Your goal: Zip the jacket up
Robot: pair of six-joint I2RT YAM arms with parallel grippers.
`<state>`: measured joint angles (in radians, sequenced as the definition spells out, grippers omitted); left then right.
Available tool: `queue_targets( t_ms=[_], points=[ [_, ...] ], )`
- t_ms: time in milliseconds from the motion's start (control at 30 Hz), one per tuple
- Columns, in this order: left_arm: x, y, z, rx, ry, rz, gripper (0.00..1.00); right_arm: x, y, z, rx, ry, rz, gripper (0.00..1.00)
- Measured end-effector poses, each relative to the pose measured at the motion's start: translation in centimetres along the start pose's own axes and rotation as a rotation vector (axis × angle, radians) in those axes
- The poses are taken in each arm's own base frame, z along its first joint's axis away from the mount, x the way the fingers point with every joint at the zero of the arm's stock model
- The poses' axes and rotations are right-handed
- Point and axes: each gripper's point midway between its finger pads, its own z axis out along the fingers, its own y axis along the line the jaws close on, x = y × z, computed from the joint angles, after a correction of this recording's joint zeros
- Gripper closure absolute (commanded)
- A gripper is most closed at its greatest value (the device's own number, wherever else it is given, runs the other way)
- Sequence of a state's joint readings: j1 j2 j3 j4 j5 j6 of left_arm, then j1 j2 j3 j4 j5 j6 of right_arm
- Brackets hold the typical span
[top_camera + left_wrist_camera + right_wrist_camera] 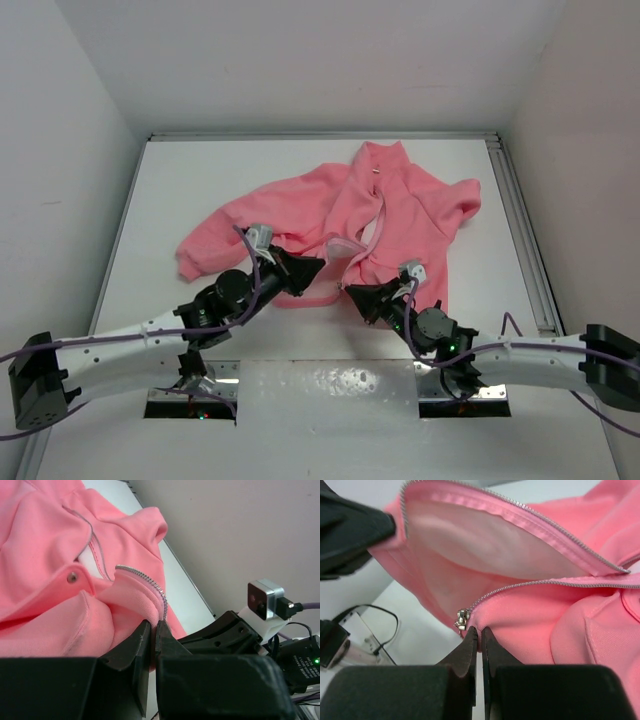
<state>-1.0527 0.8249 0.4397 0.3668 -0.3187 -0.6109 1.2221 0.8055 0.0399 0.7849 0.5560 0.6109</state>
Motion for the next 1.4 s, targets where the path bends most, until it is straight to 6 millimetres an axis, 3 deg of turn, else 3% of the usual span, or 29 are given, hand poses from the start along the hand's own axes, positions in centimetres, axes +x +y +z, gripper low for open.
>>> queue_targets(
  t_ms=[400, 633, 1400],
  points=[
    [2.8, 1.7, 1.4, -0.043, 0.084, 0.027, 1.0, -2.9, 0.7, 0.4, -0.019, -0.118, -0.021, 1.0],
    [2.5, 1.3, 1.7, -0.001, 0.067, 0.013, 1.0, -3.4, 0.8, 0.3, -0.025, -0.134, -0.026, 1.0],
    [3.9, 1.1, 1.9, 0.051, 0.099, 0.005, 1.0, -2.3, 0.2, 0.4, -0.002, -0.098, -0.071, 1.0]
  ],
)
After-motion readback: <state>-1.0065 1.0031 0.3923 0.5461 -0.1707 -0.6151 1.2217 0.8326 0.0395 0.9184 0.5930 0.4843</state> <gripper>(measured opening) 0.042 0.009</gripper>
